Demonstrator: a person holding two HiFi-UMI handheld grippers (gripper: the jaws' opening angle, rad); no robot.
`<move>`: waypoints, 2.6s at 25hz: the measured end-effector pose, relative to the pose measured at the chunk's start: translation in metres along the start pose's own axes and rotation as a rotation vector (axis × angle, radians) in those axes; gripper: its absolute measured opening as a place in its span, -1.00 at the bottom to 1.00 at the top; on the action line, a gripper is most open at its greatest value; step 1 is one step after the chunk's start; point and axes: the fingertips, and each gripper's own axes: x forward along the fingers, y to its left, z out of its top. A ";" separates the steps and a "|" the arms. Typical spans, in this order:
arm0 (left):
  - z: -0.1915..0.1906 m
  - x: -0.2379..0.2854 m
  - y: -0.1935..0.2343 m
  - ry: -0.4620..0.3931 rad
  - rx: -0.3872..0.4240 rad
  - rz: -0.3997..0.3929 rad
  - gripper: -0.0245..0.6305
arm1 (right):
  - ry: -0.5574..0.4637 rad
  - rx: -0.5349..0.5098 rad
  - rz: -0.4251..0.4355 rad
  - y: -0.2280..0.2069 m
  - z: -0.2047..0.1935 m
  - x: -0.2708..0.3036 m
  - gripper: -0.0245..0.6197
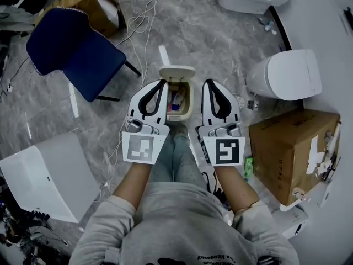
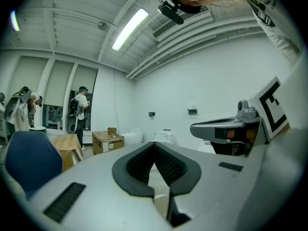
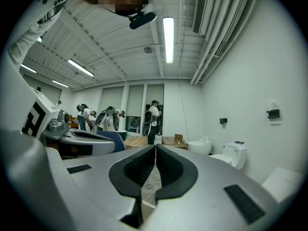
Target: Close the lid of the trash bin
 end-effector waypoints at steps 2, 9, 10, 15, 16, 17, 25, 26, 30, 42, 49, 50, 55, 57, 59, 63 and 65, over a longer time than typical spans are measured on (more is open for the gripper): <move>-0.011 0.000 0.002 -0.002 -0.001 -0.001 -0.86 | 0.005 0.000 0.003 0.003 -0.012 0.002 -0.82; -0.054 0.003 0.008 0.021 -0.016 -0.004 -0.86 | 0.032 0.010 0.010 0.010 -0.049 0.008 -0.82; -0.060 0.003 0.009 0.028 -0.015 -0.005 -0.86 | 0.036 0.011 0.011 0.011 -0.055 0.009 -0.82; -0.091 0.007 0.015 0.056 0.001 -0.014 -0.86 | 0.046 0.008 0.008 0.011 -0.085 0.016 -0.82; -0.096 0.009 0.016 0.057 0.002 -0.013 -0.86 | 0.046 0.008 0.007 0.011 -0.090 0.017 -0.82; -0.101 0.010 0.017 0.059 0.003 -0.012 -0.86 | 0.047 0.007 0.007 0.011 -0.095 0.019 -0.82; -0.136 0.028 0.014 0.063 -0.001 -0.012 -0.86 | 0.054 0.001 0.007 0.004 -0.131 0.027 -0.82; -0.139 0.030 0.014 0.061 -0.005 -0.010 -0.86 | 0.056 0.001 0.007 0.003 -0.135 0.028 -0.82; -0.154 0.035 0.013 0.066 -0.005 -0.008 -0.86 | 0.073 -0.009 0.009 0.000 -0.153 0.032 -0.82; -0.195 0.048 0.018 0.078 -0.024 0.024 -0.86 | 0.084 -0.004 0.020 0.002 -0.193 0.048 -0.82; -0.217 0.057 0.023 0.099 -0.014 0.016 -0.86 | 0.094 -0.004 0.022 0.003 -0.213 0.062 -0.82; -0.220 0.059 0.024 0.101 -0.006 0.014 -0.86 | 0.100 -0.007 0.024 0.003 -0.217 0.064 -0.82; -0.235 0.068 0.031 0.112 0.004 0.009 -0.86 | 0.116 -0.012 0.031 0.003 -0.235 0.073 -0.82; -0.242 0.071 0.034 0.116 0.007 0.007 -0.86 | 0.126 -0.009 0.031 0.003 -0.244 0.076 -0.82; -0.248 0.075 0.036 0.121 0.016 -0.001 -0.86 | 0.133 -0.011 0.030 0.002 -0.251 0.080 -0.82; -0.258 0.084 0.041 0.124 0.023 -0.011 -0.86 | 0.136 -0.017 0.028 0.000 -0.261 0.090 -0.82; -0.263 0.089 0.043 0.128 0.028 -0.016 -0.86 | 0.146 -0.020 0.028 -0.002 -0.267 0.094 -0.82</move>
